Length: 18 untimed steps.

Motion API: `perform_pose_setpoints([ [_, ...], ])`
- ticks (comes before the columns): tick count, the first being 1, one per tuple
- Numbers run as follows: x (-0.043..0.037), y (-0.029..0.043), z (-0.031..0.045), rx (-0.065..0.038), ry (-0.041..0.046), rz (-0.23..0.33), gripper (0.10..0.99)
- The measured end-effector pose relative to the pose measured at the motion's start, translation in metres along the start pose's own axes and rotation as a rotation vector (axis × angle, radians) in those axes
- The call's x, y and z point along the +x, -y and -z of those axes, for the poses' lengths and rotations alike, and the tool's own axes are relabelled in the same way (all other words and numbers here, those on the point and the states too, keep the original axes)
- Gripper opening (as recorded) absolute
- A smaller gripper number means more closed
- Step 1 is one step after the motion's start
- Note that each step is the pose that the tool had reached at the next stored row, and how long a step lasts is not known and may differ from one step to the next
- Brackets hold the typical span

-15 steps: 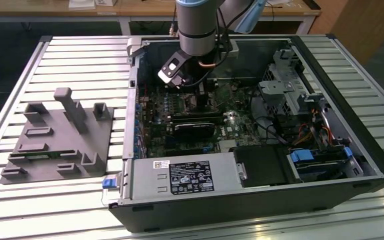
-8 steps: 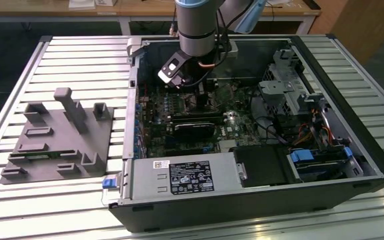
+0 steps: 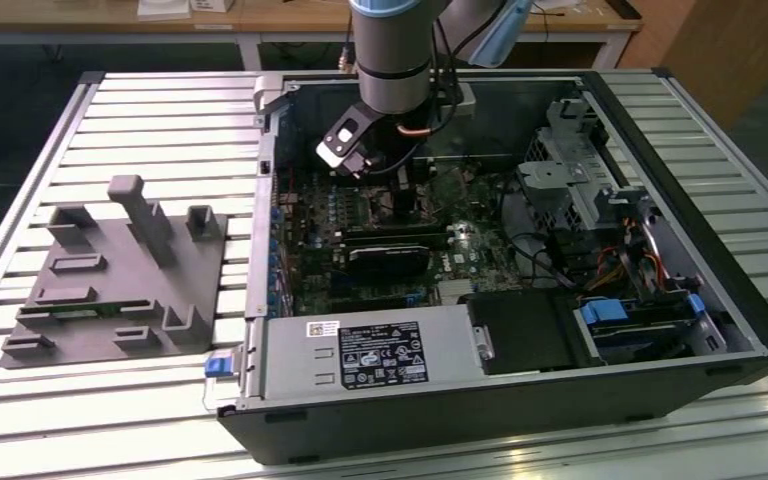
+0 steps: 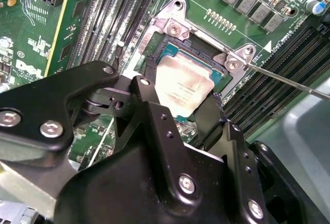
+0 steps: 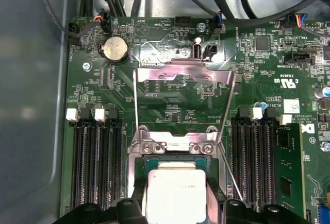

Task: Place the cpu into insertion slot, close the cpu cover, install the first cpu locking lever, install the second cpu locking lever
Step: 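Place the cpu into insertion slot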

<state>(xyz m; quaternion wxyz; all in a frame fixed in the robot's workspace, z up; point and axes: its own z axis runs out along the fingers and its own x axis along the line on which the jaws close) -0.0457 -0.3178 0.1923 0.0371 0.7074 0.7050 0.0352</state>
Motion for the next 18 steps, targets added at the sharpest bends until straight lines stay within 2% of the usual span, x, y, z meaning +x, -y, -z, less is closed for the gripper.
perform_pose_setpoints([
  [18, 0.0001, 0.0002, 0.0000, 0.000, -0.0017, 0.012, 0.541],
])
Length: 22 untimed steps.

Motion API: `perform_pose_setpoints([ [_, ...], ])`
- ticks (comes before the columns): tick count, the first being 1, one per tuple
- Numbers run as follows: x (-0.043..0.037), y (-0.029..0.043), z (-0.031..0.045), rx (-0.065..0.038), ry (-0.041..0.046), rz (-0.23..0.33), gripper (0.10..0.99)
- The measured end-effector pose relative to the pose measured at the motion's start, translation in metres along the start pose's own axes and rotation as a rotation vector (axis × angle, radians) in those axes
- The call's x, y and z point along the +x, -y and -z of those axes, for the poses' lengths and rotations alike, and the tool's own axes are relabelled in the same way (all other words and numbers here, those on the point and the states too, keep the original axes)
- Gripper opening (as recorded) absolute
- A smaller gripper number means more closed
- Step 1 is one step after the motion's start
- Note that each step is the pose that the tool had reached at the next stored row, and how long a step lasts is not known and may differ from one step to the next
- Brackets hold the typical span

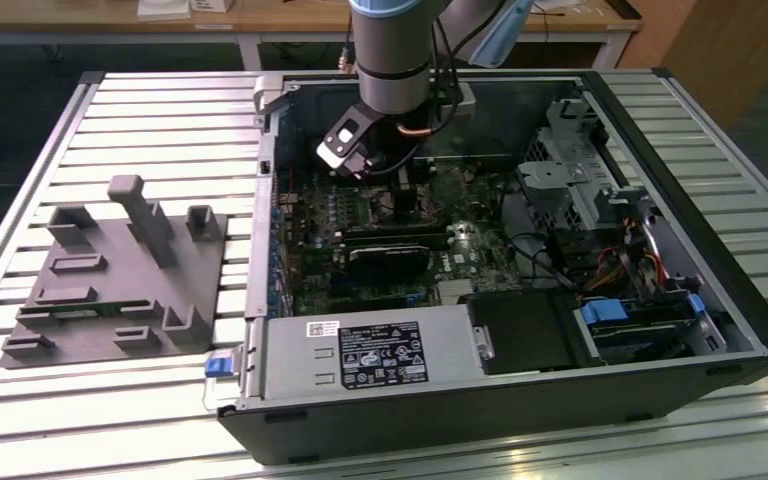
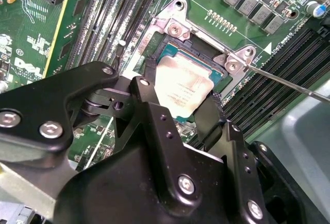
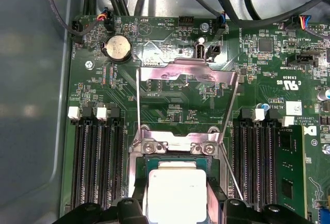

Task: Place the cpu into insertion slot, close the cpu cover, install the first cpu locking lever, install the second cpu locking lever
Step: 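Place the cpu into insertion slot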

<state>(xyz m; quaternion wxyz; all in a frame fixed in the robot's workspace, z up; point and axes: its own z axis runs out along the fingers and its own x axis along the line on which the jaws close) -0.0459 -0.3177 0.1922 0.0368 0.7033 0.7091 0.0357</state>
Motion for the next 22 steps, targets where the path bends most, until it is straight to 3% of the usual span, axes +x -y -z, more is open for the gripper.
perform_pose_setpoints([
  [22, 0.0000, 0.0018, -0.0019, 0.000, -0.0003, 0.000, 0.541],
])
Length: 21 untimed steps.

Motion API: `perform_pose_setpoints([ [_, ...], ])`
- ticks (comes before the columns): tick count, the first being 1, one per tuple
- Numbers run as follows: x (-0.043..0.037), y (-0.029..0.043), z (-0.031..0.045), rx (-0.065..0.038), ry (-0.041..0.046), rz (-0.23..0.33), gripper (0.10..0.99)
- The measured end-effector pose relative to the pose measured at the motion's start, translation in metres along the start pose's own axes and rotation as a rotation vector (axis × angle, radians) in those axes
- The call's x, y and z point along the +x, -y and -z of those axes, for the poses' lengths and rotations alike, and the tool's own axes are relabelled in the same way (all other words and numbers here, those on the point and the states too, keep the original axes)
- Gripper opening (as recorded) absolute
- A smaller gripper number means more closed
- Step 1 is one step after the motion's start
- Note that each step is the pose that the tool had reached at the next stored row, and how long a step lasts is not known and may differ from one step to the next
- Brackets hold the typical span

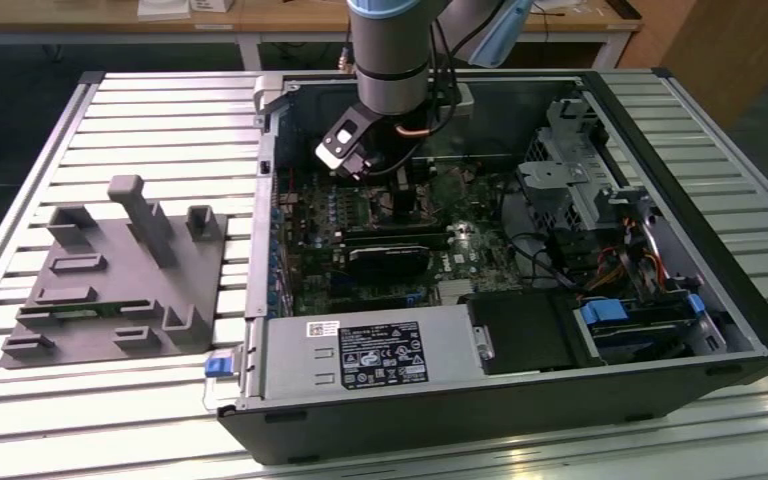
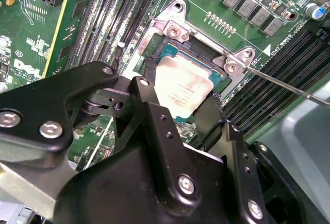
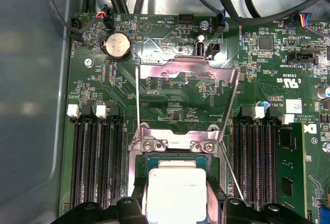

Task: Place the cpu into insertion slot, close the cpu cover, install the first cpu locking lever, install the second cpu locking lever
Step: 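Place the cpu into insertion slot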

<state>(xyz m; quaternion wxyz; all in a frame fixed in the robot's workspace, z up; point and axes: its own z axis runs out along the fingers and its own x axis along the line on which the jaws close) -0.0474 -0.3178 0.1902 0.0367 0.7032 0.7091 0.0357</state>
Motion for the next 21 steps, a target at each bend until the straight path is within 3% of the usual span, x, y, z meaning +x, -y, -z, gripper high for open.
perform_pose_setpoints([
  [7, 0.0002, -0.0001, -0.0006, -0.001, -0.0011, 0.000, 0.549],
  [8, 0.0000, 0.0000, -0.0003, 0.000, -0.0005, 0.000, 0.608],
  [12, 0.0000, 0.0000, 0.0004, 0.000, 0.0001, 0.000, 0.608],
  [21, 0.0000, -0.0016, 0.0155, 0.000, 0.0000, 0.000, 0.608],
])
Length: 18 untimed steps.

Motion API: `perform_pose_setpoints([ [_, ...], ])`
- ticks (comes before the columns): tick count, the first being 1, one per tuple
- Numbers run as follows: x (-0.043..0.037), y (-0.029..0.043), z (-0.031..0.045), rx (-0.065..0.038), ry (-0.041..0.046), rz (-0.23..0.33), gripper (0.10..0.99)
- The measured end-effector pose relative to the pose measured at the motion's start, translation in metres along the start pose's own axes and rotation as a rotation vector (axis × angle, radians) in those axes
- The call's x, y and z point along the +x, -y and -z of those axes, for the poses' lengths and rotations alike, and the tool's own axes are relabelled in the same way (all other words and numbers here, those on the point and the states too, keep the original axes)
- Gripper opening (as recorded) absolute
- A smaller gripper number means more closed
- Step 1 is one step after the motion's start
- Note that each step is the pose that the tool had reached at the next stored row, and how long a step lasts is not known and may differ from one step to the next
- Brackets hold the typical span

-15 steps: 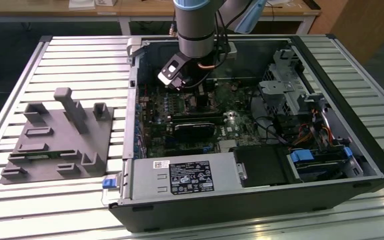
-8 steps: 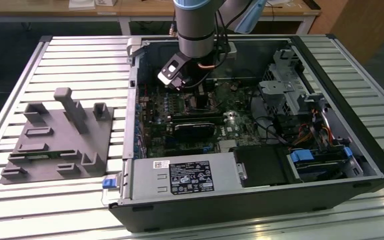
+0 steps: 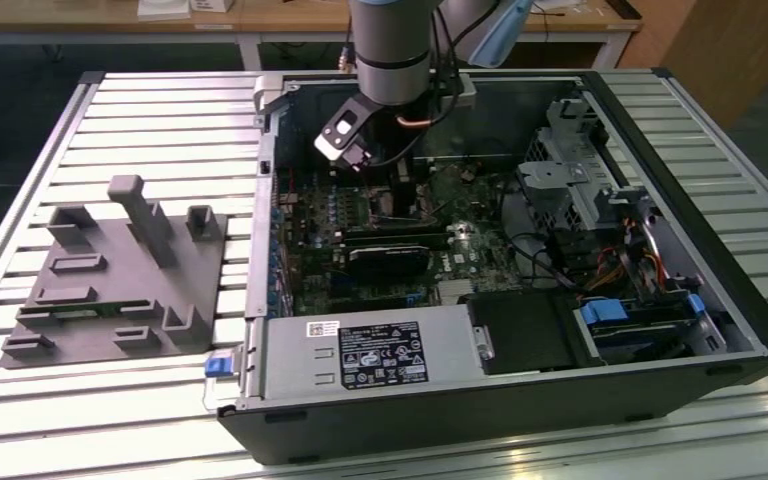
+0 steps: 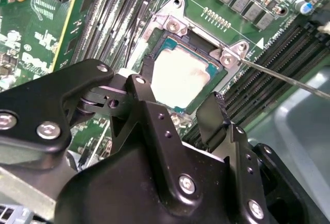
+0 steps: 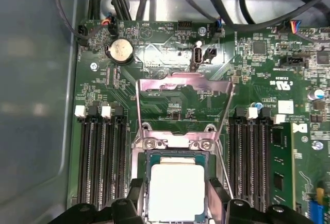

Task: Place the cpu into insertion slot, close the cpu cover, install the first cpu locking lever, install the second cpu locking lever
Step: 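Place the cpu into insertion slot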

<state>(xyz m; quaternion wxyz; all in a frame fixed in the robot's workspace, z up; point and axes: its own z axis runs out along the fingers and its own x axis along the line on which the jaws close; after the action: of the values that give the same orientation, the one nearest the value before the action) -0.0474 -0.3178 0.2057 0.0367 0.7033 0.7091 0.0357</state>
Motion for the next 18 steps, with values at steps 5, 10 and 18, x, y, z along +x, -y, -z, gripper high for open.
perform_pose_setpoints([
  [5, 0.0000, -0.0004, 0.0034, 0.000, -0.0004, 0.000, 0.608],
  [10, 0.0000, -0.0004, 0.0037, 0.000, -0.0001, 0.000, 0.608],
  [18, 0.0000, -0.0004, 0.0040, 0.000, -0.0002, 0.000, 0.290],
])
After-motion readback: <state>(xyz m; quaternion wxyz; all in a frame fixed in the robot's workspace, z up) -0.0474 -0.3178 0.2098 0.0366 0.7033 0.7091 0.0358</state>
